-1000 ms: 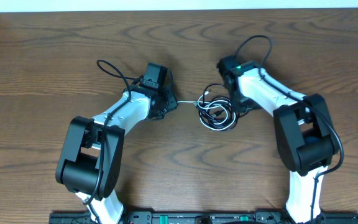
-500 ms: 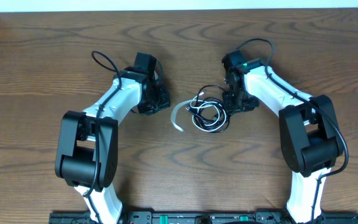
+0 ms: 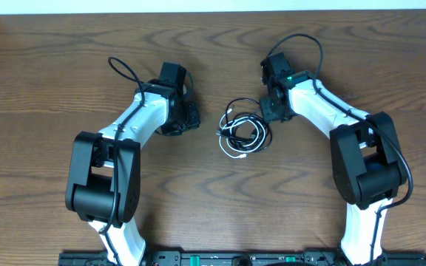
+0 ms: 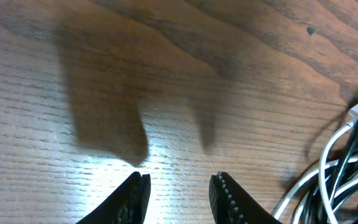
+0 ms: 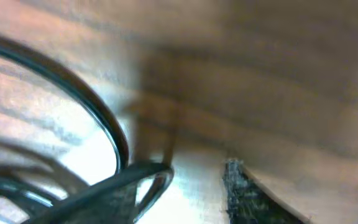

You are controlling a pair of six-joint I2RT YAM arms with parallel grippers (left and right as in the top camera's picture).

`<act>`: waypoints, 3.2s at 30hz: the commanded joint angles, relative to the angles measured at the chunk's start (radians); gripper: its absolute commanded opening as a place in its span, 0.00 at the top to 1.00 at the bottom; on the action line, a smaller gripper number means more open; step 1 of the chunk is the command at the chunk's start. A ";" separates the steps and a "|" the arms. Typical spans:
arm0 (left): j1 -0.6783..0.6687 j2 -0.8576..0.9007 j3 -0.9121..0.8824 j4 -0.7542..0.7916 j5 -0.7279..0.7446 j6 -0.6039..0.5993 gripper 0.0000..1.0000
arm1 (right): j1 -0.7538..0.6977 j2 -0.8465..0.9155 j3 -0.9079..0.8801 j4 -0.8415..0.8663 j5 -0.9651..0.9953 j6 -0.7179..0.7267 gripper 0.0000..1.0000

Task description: Untangle cables

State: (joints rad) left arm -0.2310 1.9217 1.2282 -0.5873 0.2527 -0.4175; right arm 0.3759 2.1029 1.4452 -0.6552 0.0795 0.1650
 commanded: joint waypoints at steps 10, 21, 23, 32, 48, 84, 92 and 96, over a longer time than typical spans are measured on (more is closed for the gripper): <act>0.001 0.007 -0.002 0.004 -0.042 0.025 0.64 | -0.063 0.035 -0.021 0.043 -0.171 -0.166 0.71; 0.001 0.007 -0.003 0.009 -0.041 0.025 0.64 | -0.214 0.035 -0.122 0.186 -0.589 -0.398 0.61; 0.001 0.007 -0.003 0.009 -0.041 0.025 0.64 | -0.219 0.035 -0.177 0.270 -0.591 -0.398 0.61; 0.001 0.007 -0.012 0.030 -0.041 0.024 0.64 | -0.185 0.035 -0.302 0.509 -0.553 -0.398 0.68; 0.061 -0.020 0.002 0.032 0.060 0.093 0.64 | -0.123 -0.167 -0.357 0.772 -0.389 -0.312 0.99; 0.179 -0.068 0.000 0.047 0.181 0.159 0.63 | 0.124 -0.644 -0.357 0.637 0.508 -0.531 0.99; 0.179 -0.068 0.000 0.046 0.181 0.160 0.63 | 0.124 -0.644 -0.357 0.592 0.566 -0.600 0.99; 0.179 -0.068 0.000 0.046 0.182 0.163 0.63 | 0.123 -0.644 -0.357 0.584 0.489 -0.575 0.99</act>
State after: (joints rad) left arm -0.0540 1.8713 1.2221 -0.5411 0.4286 -0.2790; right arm 0.4988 1.4689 1.0817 -0.0673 0.5518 -0.4488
